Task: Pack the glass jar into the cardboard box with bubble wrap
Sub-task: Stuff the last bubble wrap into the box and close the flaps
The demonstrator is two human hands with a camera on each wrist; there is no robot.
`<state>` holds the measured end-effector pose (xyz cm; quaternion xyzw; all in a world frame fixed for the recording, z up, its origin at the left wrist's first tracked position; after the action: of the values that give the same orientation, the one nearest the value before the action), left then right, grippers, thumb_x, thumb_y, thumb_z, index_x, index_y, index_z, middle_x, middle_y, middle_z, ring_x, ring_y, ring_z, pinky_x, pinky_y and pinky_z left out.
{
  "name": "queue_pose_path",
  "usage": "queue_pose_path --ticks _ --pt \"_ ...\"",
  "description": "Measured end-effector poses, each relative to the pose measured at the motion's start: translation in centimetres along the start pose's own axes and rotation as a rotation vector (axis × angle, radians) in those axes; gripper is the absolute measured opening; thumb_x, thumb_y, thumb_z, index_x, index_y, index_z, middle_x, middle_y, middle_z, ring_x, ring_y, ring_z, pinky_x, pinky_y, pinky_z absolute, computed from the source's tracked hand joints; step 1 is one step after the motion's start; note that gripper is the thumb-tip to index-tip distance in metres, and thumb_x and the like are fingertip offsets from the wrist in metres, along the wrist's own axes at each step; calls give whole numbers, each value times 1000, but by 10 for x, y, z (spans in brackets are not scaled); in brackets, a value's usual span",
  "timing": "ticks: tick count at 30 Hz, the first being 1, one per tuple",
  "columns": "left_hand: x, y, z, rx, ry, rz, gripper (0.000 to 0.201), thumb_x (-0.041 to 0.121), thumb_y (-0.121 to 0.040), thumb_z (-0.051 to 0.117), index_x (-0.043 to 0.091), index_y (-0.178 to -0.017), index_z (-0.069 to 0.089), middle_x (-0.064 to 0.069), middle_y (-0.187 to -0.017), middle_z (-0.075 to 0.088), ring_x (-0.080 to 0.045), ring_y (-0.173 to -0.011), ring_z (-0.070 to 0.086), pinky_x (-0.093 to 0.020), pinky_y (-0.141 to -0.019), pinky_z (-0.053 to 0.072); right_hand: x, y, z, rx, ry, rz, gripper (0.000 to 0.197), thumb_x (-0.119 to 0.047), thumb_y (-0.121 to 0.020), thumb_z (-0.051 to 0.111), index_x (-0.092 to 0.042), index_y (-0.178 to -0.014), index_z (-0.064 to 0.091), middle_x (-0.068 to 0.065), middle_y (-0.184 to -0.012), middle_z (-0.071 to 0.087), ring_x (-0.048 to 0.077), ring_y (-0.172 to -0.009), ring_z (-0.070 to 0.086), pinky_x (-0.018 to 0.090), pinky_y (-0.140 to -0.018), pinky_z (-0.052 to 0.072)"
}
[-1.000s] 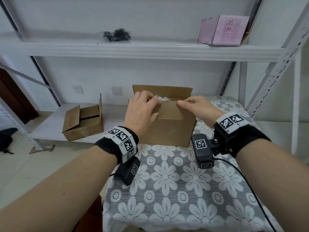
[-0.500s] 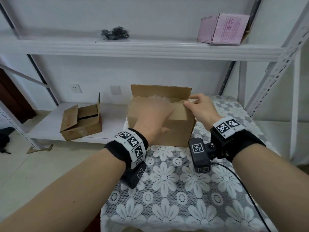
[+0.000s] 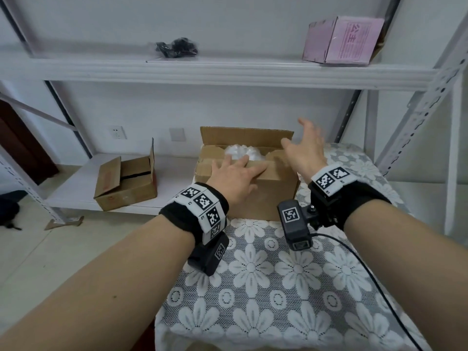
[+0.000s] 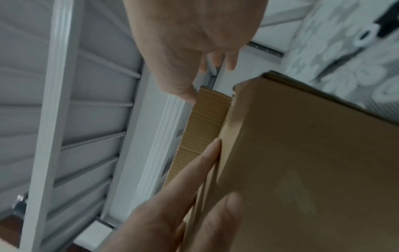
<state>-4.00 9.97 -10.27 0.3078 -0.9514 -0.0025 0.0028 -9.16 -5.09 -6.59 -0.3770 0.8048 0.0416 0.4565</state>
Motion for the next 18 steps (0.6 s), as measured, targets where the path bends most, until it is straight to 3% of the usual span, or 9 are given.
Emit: queue_pose_path --ticks 3,6,9,13,16,18 --pt "-1 2 -1 21 -5 19 53 33 -100 39 43 -148 18 -6 -154 29 -38 -135 29 -62 -106 27 -24 -6 9 -129 110 -164 55 -20 -93 50 -16 -145 33 6 -151 31 26 -142 22 37 -117 18" --pt "-1 3 -1 78 -37 36 53 34 -100 37 36 -149 18 -4 -152 33 -36 -134 33 -57 -104 33 -31 -4 24 -232 158 -223 47 -23 -96 44 -18 -142 40 3 -144 47 26 -137 34 40 -115 27" --pt "-7 3 -1 141 -26 -15 54 40 -99 41 19 -146 27 -6 -149 40 -29 -136 37 -46 -105 36 -27 7 35 -227 214 -269 39 -23 -96 40 -17 -133 52 3 -132 60 26 -125 50 42 -108 36" --pt "-13 9 -7 273 -18 -59 55 48 -93 50 11 -134 46 -12 -133 41 -26 -120 43 -34 -95 39 -18 16 40 -176 296 -333 33 -20 -97 41 -15 -123 61 6 -126 62 28 -121 51 41 -105 37" --pt "-16 13 -13 388 -4 -62 60 53 -84 60 13 -128 55 -14 -136 38 -29 -126 35 -35 -106 30 -15 20 39 -182 299 -336 32 -20 -97 42 -16 -122 62 6 -126 62 28 -120 49 42 -106 35" --pt "-19 11 -14 394 -25 -85 75 60 -78 63 11 -134 48 -18 -150 27 -34 -140 23 -42 -117 19 -15 25 38 -166 334 -346 32 -20 -97 42 -19 -120 63 3 -125 63 27 -119 49 43 -105 35"
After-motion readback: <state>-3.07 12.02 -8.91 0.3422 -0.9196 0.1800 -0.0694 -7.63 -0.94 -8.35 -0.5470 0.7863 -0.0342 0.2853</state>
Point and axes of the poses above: each hand's wrist, its own y-axis away from the middle knuckle, its own z-axis out of the palm, x = y × z, the point moved 6 cm from there along -y, towards the middle knuckle
